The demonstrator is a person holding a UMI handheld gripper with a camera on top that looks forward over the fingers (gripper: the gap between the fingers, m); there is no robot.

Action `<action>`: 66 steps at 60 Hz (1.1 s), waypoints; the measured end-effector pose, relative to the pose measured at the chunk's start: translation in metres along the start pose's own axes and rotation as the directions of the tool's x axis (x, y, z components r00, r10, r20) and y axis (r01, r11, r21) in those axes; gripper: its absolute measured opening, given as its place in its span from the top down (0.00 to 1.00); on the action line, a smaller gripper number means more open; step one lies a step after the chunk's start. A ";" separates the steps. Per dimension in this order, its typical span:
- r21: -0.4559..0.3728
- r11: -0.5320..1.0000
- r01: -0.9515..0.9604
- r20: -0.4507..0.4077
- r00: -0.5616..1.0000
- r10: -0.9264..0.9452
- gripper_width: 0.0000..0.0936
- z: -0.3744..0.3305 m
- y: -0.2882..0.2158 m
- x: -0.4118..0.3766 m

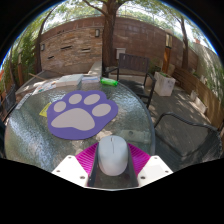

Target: Arrange mouse

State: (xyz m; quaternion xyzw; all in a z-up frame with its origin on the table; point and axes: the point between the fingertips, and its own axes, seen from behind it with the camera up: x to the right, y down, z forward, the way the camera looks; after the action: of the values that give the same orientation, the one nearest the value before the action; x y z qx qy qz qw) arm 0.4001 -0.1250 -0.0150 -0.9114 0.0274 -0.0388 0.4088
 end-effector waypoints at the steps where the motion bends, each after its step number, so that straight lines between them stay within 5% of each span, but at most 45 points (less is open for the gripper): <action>1: -0.003 1.000 0.007 -0.002 1.000 -0.007 0.48 0.000 0.001 0.000; 19: -0.017 1.000 0.010 -0.095 0.995 -0.012 0.61 -0.032 -0.011 0.017; 31: 0.177 0.983 -0.040 -0.141 0.988 0.065 0.60 -0.097 -0.127 0.035; 43: 0.345 0.938 -0.022 -0.037 0.999 0.037 0.61 -0.086 -0.253 -0.015; 50: 0.262 0.965 -0.014 0.053 0.999 0.000 0.61 -0.011 -0.239 -0.066; 60: 0.066 0.998 -0.013 0.119 0.993 0.006 0.61 0.089 -0.151 -0.111; 66: 0.014 1.000 0.007 0.140 0.990 -0.009 0.52 0.112 -0.123 -0.119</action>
State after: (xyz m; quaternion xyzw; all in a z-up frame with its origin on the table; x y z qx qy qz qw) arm 0.2942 0.0502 -0.0030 -0.9092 -0.0051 0.0234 0.4156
